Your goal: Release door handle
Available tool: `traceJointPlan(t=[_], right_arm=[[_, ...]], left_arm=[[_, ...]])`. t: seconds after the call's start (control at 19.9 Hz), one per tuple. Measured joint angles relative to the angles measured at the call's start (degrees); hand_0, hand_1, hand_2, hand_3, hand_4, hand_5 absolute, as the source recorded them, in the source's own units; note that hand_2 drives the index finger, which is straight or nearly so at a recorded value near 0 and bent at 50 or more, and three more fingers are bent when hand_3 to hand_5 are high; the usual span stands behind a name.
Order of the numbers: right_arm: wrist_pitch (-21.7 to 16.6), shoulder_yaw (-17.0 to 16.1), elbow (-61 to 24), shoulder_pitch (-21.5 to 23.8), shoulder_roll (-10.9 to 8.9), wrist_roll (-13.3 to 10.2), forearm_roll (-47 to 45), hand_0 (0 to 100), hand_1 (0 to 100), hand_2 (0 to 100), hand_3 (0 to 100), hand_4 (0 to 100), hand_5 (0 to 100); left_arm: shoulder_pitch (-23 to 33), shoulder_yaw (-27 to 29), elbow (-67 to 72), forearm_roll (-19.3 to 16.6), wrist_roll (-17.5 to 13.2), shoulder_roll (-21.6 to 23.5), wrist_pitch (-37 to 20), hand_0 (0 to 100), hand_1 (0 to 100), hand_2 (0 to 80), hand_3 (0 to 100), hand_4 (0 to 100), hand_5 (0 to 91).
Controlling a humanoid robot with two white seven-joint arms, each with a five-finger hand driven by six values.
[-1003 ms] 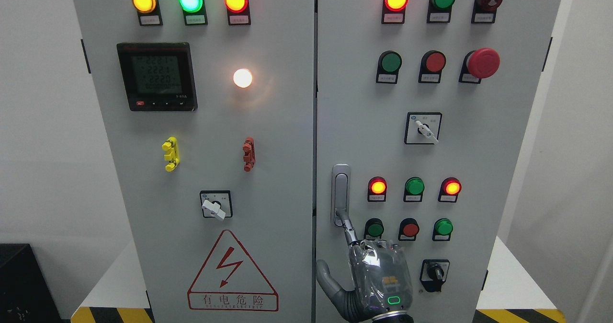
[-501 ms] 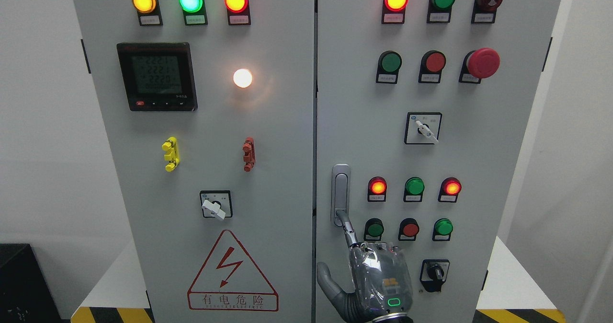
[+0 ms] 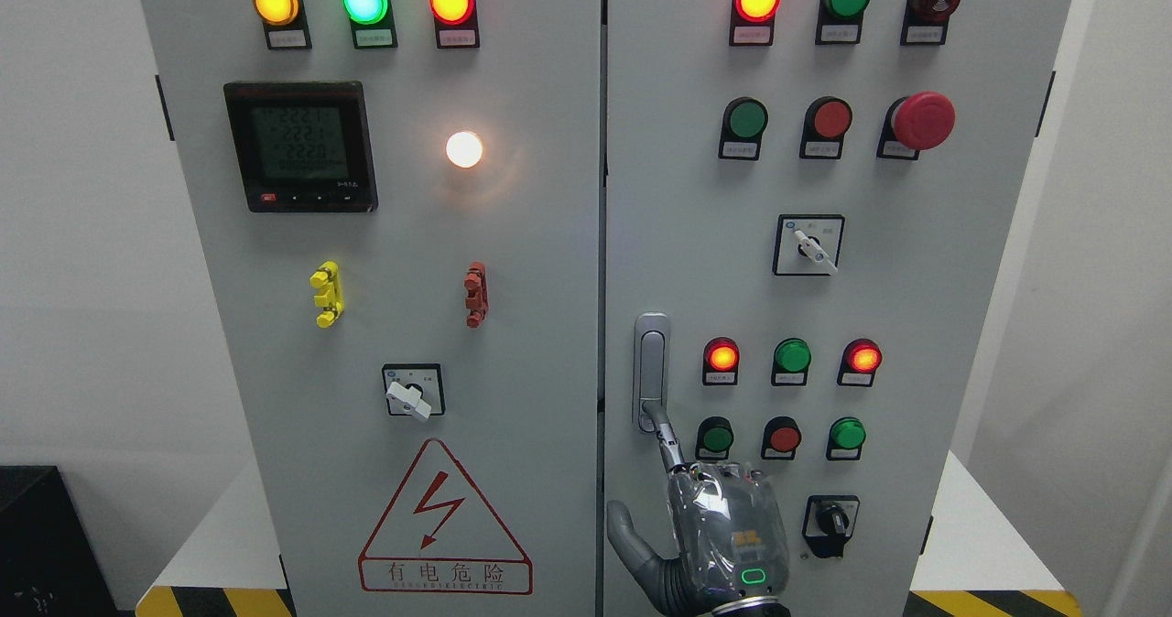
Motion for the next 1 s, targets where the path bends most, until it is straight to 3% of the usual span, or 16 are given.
traceJointPlan(t=[1.0], right_arm=[[-0.03,0.09,0.53,0.94,-0.03,0.06,0.0,42,29,0,100,98,99]], left_arm=[[0.0,0.0,0.0,0.0,0.01,0.0,0.0,0,0,2.5,8,1,0.0]])
